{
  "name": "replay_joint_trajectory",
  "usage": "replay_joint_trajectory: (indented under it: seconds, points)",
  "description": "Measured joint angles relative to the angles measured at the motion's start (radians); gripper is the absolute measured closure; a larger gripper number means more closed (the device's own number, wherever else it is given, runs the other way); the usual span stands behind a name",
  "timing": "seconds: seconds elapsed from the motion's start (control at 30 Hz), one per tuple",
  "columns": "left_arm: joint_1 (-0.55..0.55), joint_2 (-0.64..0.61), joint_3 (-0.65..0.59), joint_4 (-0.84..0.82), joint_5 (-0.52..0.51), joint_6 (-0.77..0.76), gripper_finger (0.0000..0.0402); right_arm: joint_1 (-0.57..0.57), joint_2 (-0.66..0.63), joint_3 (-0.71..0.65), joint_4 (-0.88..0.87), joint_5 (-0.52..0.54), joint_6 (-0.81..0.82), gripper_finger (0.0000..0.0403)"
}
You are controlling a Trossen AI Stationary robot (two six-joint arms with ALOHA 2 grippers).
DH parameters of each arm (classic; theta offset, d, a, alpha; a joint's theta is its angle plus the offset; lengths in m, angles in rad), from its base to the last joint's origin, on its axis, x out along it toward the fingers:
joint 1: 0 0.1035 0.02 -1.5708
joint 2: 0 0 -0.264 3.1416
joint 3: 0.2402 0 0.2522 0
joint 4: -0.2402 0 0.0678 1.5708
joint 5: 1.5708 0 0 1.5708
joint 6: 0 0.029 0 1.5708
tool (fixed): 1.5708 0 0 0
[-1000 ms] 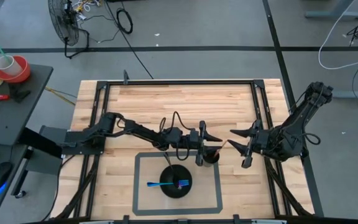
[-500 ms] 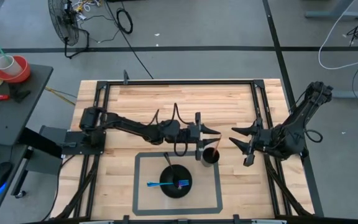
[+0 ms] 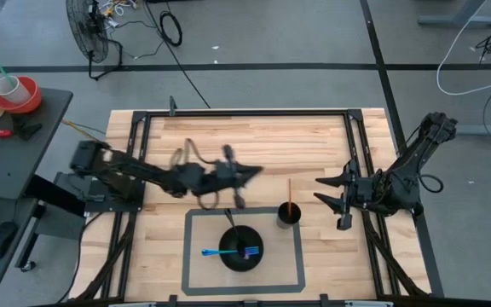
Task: Pick & Place Utensil
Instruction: Return to Home Position
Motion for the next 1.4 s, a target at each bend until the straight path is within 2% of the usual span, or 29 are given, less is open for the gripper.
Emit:
replay_joint_trajectory:
  seconds: [0.13, 0.33, 0.47, 0.63, 0.8, 1.0, 1.1, 1.17, 1.27, 1.4]
  points:
    - [-0.001, -0.179, -0.163, 0.002, -0.115, 0.007, 0.0386, -0.021, -0.007, 0.0, -0.003, -0.016, -0.044, 0.0218]
    - [-0.001, -0.425, -0.334, -0.058, -0.233, 0.011, 0.0385, -0.109, -0.088, -0.047, -0.004, -0.222, -0.046, 0.0218]
    - [-0.001, -0.567, -0.416, -0.143, -0.288, 0.012, 0.039, -0.192, -0.16, -0.105, -0.009, -0.309, -0.028, 0.0227]
    - [-0.001, -0.72, -0.497, -0.243, -0.32, 0.011, 0.0388, -0.282, -0.267, -0.152, -0.043, -0.323, -0.032, 0.0242]
    - [-0.001, -0.876, -0.534, -0.439, -0.199, -0.034, 0.0397, -0.308, -0.409, -0.153, -0.202, -0.34, -0.022, 0.0252]
    - [0.0, -1.107, -0.539, -0.698, -0.13, -0.049, 0.0397, -0.308, -0.582, -0.157, -0.424, -0.34, 0.048, 0.027]
    - [-0.001, -1.209, -0.539, -0.868, -0.028, -0.074, 0.0398, -0.308, -0.64, -0.21, -0.462, -0.34, 0.08, 0.0282]
    - [-0.001, -1.252, -0.539, -0.945, 0.078, -0.085, 0.0395, -0.308, -0.668, -0.255, -0.444, -0.376, 0.075, 0.0291]
    - [-0.001, -1.292, -0.565, -0.919, 0.209, -0.083, 0.0395, -0.308, -0.696, -0.322, -0.385, -0.479, 0.06, 0.0305]
    - [-0.001, -1.313, -0.657, -0.779, 0.256, -0.085, 0.0398, -0.308, -0.703, -0.422, -0.263, -0.506, 0.058, 0.0326]
